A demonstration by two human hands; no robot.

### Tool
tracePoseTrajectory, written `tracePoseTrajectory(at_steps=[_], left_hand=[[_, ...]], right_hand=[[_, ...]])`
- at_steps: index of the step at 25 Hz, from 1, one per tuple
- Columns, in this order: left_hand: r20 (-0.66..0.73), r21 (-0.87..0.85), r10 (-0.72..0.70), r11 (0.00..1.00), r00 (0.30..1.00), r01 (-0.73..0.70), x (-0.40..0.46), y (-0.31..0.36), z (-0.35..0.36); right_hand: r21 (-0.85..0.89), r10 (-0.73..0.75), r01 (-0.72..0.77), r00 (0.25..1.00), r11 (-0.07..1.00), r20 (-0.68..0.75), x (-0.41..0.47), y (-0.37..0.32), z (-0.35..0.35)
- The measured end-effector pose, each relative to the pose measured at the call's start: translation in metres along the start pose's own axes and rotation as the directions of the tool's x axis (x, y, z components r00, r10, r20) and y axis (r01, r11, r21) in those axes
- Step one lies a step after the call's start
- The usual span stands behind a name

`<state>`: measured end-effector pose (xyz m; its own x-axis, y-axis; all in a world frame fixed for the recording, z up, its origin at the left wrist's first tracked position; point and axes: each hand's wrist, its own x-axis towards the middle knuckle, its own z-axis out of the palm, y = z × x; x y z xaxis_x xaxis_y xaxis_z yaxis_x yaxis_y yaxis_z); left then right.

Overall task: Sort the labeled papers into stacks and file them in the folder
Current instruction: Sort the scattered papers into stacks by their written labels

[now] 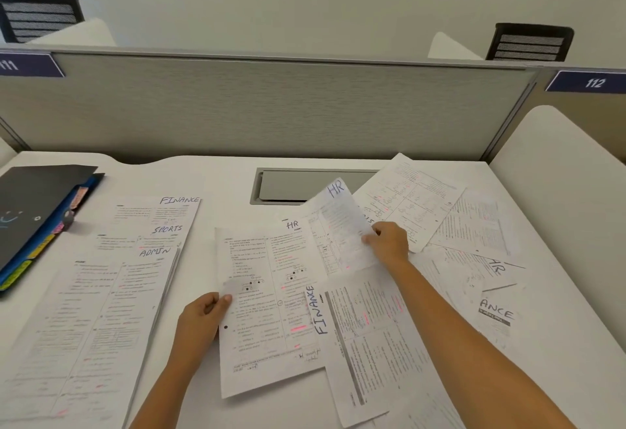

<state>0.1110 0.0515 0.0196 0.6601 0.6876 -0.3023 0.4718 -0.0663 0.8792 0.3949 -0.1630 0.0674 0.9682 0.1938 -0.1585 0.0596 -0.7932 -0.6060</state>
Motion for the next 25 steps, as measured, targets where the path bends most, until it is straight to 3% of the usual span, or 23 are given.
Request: tracePoseTrajectory(at_steps=[2, 5, 8, 10, 13, 17, 21, 25], left_hand=[[0.009, -0.024, -0.006, 1.000, 1.000, 0.006, 0.000, 0.001, 0.000], [0.012, -0.064, -0.009, 0.998, 1.000, 0.010, -0.002, 0.004, 0.002], [0.012, -0.096, -0.021, 0.995, 1.000, 0.022, -0.004, 0.007, 0.003], [0.012, -0.110, -0.025, 0.994, 1.000, 0.026, -0.005, 0.008, 0.003], [0.026, -0.137, -0.026, 0.990, 0.999, 0.030, -0.006, 0.008, 0.001], [0.042, -0.131, -0.014, 0.991, 0.999, 0.019, -0.007, 0.008, 0.000], [-0.002, -0.120, -0.035, 0.992, 0.999, 0.034, -0.006, 0.010, 0.002], [-0.009, -0.204, -0.079, 0.976, 0.997, 0.076, -0.009, 0.014, 0.002]], right_hand=[[0.234, -0.113, 0.137, 0.987, 0.963, -0.111, -0.003, -0.011, -0.016], [0.494, -0.138, 0.302, 0.930, 0.815, -0.341, -0.007, -0.040, -0.046], [0.591, -0.125, 0.508, 0.814, 0.627, -0.567, -0.011, -0.073, -0.078], [0.607, -0.118, 0.563, 0.780, 0.560, -0.614, -0.010, -0.086, -0.095], [0.594, -0.193, 0.500, 0.842, 0.631, -0.504, -0.010, -0.088, -0.095], [0.431, -0.268, 0.301, 0.954, 0.851, -0.138, -0.024, -0.062, -0.045], [0.253, -0.251, 0.198, 0.948, 0.947, 0.197, -0.064, -0.035, 0.013], [0.277, -0.155, 0.082, 0.955, 0.958, 0.254, -0.092, -0.024, 0.049]])
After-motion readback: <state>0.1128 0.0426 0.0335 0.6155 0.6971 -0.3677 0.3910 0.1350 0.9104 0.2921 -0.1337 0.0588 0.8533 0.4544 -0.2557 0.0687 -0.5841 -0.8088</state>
